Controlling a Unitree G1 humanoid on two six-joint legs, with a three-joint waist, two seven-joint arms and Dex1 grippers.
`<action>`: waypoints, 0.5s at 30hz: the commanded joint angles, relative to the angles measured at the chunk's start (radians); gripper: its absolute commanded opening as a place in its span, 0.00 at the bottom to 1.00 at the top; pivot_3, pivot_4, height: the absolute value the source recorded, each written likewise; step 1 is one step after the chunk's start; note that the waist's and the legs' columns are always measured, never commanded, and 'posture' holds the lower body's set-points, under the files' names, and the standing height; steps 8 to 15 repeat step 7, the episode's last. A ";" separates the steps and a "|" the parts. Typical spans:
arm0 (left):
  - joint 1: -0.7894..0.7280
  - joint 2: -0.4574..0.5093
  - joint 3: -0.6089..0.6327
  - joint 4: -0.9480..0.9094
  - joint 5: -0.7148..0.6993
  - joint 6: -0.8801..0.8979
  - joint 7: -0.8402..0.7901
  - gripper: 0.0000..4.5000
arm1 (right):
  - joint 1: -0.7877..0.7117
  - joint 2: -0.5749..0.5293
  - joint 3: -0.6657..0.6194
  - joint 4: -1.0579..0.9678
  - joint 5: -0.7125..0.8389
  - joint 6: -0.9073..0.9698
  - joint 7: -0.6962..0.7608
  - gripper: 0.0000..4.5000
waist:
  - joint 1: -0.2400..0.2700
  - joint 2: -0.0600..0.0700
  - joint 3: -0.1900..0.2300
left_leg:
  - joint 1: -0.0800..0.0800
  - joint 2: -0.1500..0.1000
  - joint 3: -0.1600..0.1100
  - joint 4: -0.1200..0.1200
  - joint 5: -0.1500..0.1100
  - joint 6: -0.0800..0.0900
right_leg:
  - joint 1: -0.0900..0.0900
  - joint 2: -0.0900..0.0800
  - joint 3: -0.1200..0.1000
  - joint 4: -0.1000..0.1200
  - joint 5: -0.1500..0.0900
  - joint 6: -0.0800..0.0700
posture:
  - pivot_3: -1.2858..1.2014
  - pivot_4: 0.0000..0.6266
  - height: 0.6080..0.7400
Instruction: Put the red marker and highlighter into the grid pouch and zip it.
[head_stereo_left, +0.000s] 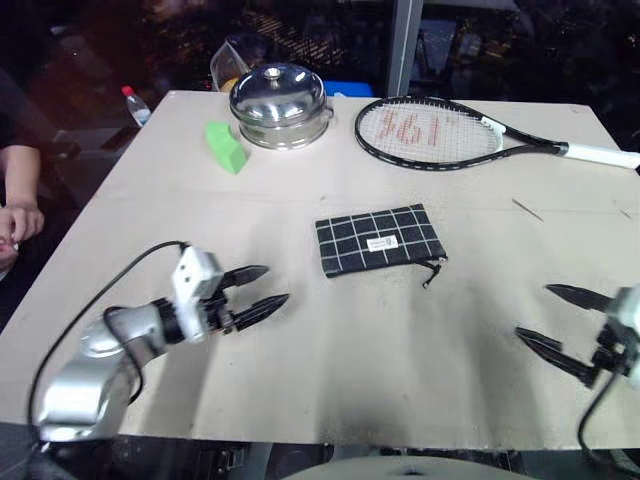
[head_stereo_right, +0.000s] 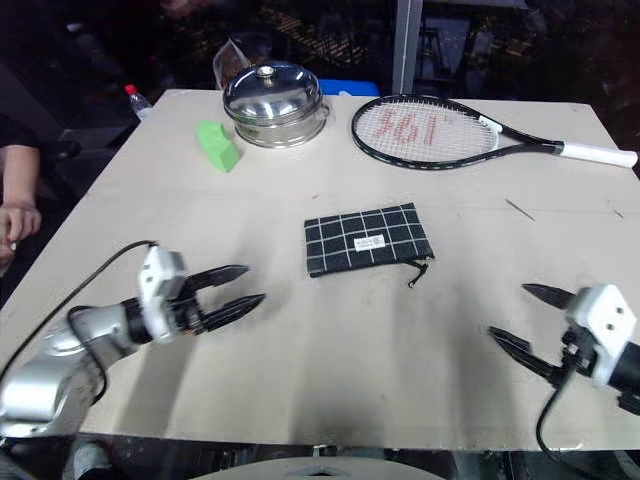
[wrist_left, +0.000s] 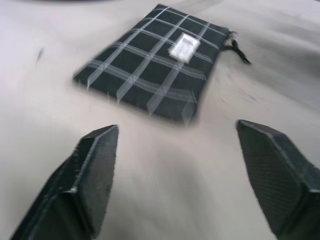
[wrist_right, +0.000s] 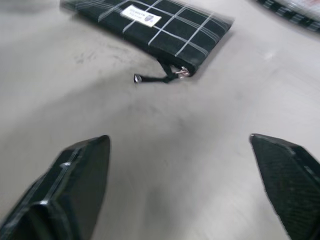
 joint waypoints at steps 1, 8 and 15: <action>0.027 0.009 0.047 -0.076 -0.029 0.005 0.006 0.80 | 0.049 0.030 -0.084 -0.018 0.043 -0.100 0.030 0.98 | 0.001 0.001 0.000 | 0.003 0.000 -0.001 -0.001 0.000 -0.001 | 0.003 -0.001 -0.001 -0.002 0.000 0.000 | 0.52 0.24 1.00; 0.068 0.007 0.070 -0.110 -0.048 0.031 0.026 0.80 | 0.075 0.047 -0.083 -0.001 0.040 -0.147 -0.005 0.98 | -0.001 0.002 -0.001 | 0.002 -0.001 -0.001 -0.006 0.000 -0.001 | 0.004 -0.004 -0.002 -0.007 0.000 -0.001 | 0.52 0.24 1.00; 0.068 0.007 0.070 -0.110 -0.048 0.031 0.026 0.80 | 0.075 0.047 -0.083 -0.001 0.040 -0.147 -0.005 0.98 | -0.001 0.002 -0.001 | 0.002 -0.001 -0.001 -0.006 0.000 -0.001 | 0.004 -0.004 -0.002 -0.007 0.000 -0.001 | 0.52 0.24 1.00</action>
